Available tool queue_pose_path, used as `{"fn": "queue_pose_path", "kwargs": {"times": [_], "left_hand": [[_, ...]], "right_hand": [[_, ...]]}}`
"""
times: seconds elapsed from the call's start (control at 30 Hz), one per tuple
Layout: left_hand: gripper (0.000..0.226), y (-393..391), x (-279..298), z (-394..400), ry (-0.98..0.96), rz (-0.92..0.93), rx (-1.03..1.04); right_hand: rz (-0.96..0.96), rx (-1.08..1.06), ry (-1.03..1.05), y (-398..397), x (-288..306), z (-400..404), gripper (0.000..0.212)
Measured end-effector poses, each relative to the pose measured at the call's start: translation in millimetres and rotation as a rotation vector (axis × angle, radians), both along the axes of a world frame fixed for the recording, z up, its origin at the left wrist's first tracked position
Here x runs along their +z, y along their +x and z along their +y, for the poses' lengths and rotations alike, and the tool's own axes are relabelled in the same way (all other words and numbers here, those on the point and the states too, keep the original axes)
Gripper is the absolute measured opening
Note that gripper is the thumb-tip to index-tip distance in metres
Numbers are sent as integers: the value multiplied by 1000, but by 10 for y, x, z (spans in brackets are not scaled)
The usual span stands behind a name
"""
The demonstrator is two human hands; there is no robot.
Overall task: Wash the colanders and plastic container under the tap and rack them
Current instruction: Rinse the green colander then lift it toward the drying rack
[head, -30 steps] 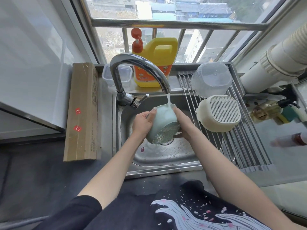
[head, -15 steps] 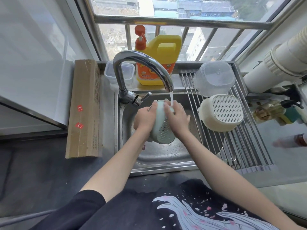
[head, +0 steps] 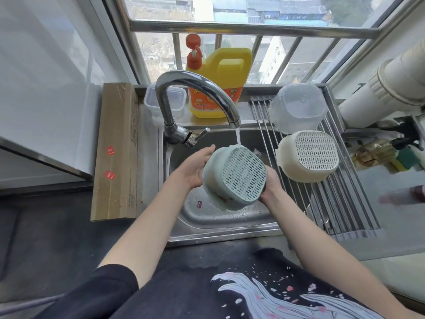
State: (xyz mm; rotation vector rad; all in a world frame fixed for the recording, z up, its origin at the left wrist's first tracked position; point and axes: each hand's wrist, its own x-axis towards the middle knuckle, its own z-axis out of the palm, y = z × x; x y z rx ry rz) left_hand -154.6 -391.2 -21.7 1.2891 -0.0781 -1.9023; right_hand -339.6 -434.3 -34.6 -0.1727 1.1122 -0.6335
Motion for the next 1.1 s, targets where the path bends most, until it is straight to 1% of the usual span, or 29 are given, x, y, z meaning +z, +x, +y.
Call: {"fn": "queue_pose_path", "kwargs": {"times": [0.07, 0.17, 0.23, 0.3, 0.37, 0.43, 0.5, 0.57, 0.63, 0.67, 0.7, 0.73, 0.77, 0.8, 0.83, 0.87, 0.9, 0.93, 0.97, 1.0, 1.03, 1.1], "left_hand": [[41, 78, 7, 43, -57, 66, 29], [36, 1, 16, 115, -133, 130, 78], [34, -130, 19, 116, -146, 113, 95], [29, -233, 81, 77, -190, 13, 73], [36, -272, 138, 12, -215, -80, 68], [55, -275, 138, -52, -253, -71, 47], [67, -288, 159, -76, -285, -32, 18], [69, -307, 140, -86, -302, -39, 28], [65, -323, 142, -92, -303, -56, 54], [63, -324, 155, -96, -302, -75, 63], [62, -319, 168, -99, -302, -114, 60], [61, -303, 165, -100, -300, -172, 44], [60, -285, 154, -103, -298, -239, 17], [59, -268, 140, -98, -298, -309, -16], [60, -253, 117, -92, -296, -373, -50], [62, -243, 98, -83, -290, -419, -76], [63, -243, 75, -78, -280, -458, -99], [63, -249, 58, -75, -273, -491, -115], [62, -267, 49, -79, -269, -507, -114], [59, -293, 48, -85, -262, -514, -92], [56, -317, 44, -95, -245, -515, -45], [54, -316, 24, -103, -185, -507, 80]], "right_hand": [[-11, -113, 127, 55, 4, 54, 40], [-42, -235, 257, 177, 35, 142, 51], [-72, -302, 309, 258, 51, 180, 50], [-80, -359, 356, 309, 68, 219, 44], [-76, -371, 398, 310, 64, 248, 39], [-69, -377, 416, 276, 63, 258, 37], [-60, -353, 418, 240, 75, 251, 35], [-26, -299, 438, 204, 96, 241, 35], [91, -190, 404, 186, 126, 230, 37], [206, -110, 331, 169, 127, 237, 38], [327, -47, 212, 136, 126, 245, 40], [517, -29, 19, 92, 131, 235, 40], [705, -7, -264, 45, 183, 213, 41], [802, 55, -573, 6, 263, 172, 43], [826, 171, -830, -17, 327, 118, 45], [844, 331, -1029, -25, 373, 35, 47], [887, 538, -1176, -9, 380, -62, 49], [983, 768, -1286, 36, 385, -135, 52], [1101, 977, -1365, 90, 378, -149, 56], [1194, 1132, -1427, 156, 351, -104, 59], [1243, 1226, -1493, 207, 329, -21, 61], [1213, 1345, -1704, 214, 252, 212, 64]]}}
